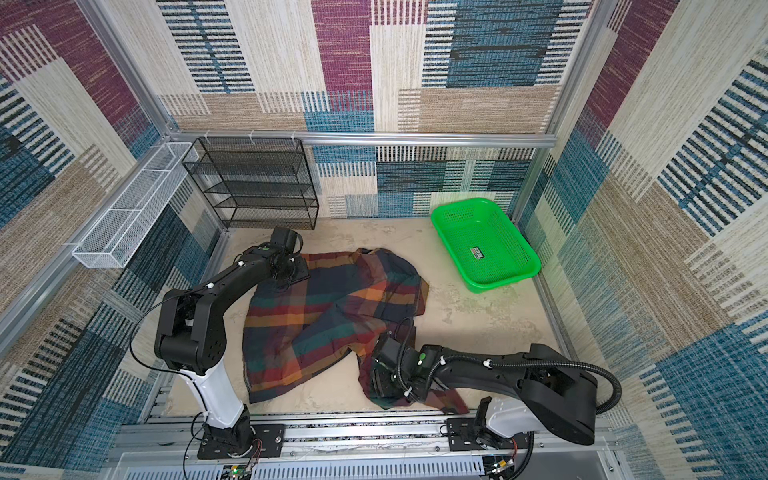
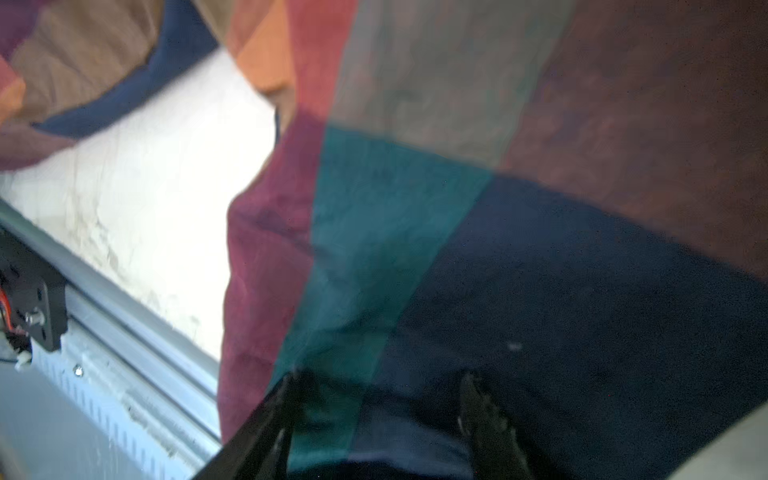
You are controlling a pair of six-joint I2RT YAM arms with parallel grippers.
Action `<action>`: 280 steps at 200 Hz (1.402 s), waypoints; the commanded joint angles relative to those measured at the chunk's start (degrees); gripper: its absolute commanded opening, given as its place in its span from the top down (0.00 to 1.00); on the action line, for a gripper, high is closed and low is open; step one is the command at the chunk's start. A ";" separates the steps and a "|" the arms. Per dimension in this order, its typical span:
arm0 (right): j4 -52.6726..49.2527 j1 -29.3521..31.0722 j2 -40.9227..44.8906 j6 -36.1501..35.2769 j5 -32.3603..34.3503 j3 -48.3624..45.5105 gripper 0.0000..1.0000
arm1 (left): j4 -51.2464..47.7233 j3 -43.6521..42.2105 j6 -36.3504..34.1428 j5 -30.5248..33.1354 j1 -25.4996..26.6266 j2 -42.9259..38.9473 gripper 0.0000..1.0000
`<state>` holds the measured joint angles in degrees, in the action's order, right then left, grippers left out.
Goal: Fold and stack the long sleeve shirts
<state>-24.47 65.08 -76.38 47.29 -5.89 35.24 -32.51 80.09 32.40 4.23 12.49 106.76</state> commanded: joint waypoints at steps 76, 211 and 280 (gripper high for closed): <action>-15.71 -9.11 -5.42 -12.26 8.79 31.39 0.23 | -3.36 1.24 -2.67 -0.38 -1.20 -0.18 0.38; -13.22 -35.36 -57.57 -28.12 14.16 76.65 0.37 | -3.25 -0.61 -2.97 -0.09 -1.50 3.73 0.38; -18.04 -42.51 -73.66 -28.71 11.04 102.99 0.42 | -4.31 0.42 -3.47 -0.70 -2.29 6.16 0.38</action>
<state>-39.22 23.38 -146.56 19.38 6.37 129.40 -35.92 80.47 30.02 4.14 10.26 112.51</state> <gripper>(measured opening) 0.576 0.618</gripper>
